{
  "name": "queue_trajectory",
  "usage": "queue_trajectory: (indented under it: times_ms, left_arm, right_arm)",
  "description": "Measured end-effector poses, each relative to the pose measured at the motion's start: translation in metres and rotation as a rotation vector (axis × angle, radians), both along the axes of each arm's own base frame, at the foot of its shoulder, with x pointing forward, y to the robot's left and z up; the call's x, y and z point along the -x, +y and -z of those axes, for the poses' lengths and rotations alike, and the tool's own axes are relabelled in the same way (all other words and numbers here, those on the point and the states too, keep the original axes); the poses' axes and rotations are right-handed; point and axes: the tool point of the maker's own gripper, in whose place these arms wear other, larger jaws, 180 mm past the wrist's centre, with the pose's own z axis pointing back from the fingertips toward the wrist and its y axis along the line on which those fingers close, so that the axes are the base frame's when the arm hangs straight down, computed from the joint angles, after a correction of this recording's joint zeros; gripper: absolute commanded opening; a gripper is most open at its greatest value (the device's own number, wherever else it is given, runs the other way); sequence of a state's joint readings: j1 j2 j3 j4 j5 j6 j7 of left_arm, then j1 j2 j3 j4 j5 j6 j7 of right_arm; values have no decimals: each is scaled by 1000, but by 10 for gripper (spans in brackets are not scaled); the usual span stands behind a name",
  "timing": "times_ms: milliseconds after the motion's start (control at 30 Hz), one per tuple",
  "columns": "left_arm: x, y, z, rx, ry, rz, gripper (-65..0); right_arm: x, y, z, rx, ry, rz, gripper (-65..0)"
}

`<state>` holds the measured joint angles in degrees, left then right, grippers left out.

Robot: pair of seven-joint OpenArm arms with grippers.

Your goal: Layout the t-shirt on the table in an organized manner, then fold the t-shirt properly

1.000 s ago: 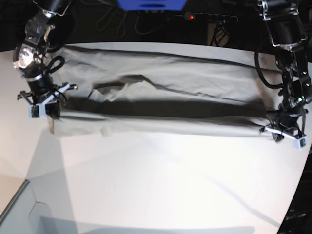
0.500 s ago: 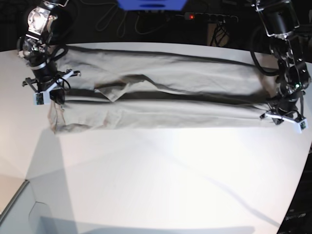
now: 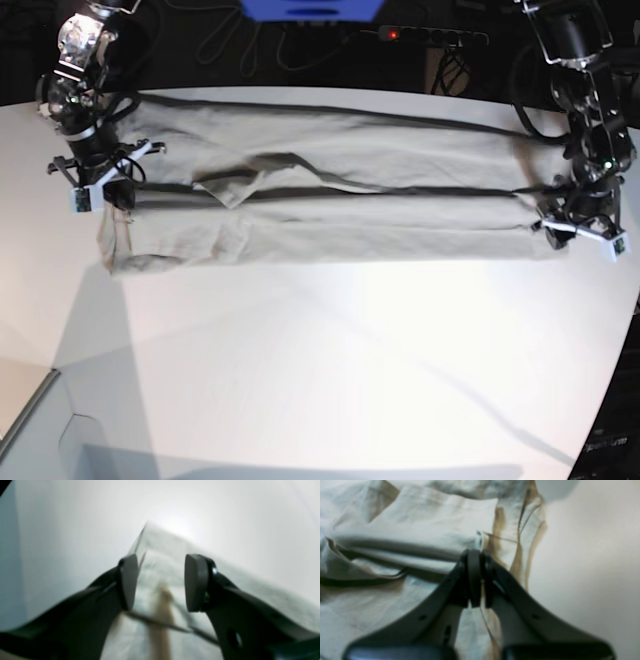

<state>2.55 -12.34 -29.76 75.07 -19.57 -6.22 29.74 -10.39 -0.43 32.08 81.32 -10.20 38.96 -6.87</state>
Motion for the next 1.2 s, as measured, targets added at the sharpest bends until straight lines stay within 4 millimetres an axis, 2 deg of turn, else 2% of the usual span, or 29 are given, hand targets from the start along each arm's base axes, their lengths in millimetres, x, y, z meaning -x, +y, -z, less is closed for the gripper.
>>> queue_trajectory:
  times_ms: [133, 233, 400, 700, 900, 1000, 1133, 1200]
  left_arm:
    - [0, 1, -12, -22, -29, 6, -353]
    - [-2, -1, -23, -40, -60, 22, -353]
    - [4, 0, -9, -22, -22, 9, -353]
    - [10, 2, 12, 4, 35, -8, -355]
    - [9, 0, 16, 11, 40, -6, -356]
    - [10, 1, 16, 9, 40, -9, -356]
    - [9, 1, 15, 12, 39, -11, -356]
    - [9, 1, 15, 11, 38, -9, -356]
  right_arm:
    - [9, -2, -1, 19, 11, -5, -469]
    - [7, -5, -13, 46, -17, -9, -449]
    - [-1, -7, -33, 74, -69, -14, -448]
    - [-1, -6, -33, 77, -62, -19, -443]
    - [-25, 17, -33, 86, -35, -109, -310]
    - [-41, 9, -28, 127, 37, -132, -273]
    - [-64, 0, -23, 122, 81, -117, -272]
    - [-67, -6, -14, 114, 115, -116, -272]
